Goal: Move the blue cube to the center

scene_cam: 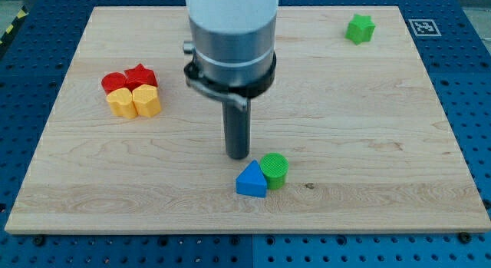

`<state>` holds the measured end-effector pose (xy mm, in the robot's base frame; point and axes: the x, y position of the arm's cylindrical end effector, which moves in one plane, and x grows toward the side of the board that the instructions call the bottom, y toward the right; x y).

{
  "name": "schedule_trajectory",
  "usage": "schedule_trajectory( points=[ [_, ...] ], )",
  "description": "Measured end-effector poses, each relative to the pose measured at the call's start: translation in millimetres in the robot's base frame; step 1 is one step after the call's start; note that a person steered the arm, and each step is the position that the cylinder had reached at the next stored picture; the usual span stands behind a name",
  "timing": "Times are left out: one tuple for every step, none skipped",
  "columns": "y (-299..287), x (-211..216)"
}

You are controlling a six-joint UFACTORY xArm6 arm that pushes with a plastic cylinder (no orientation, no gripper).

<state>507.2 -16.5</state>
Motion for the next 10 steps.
schedule_trajectory(
  points=[
    [10, -45],
    [3, -86],
    [-31, -121],
    [-67, -164],
    [-116, -212],
    [-142, -264],
    [-137, -296],
    [-89, -300],
    [-31, -263],
    [-25, -197]
  ],
)
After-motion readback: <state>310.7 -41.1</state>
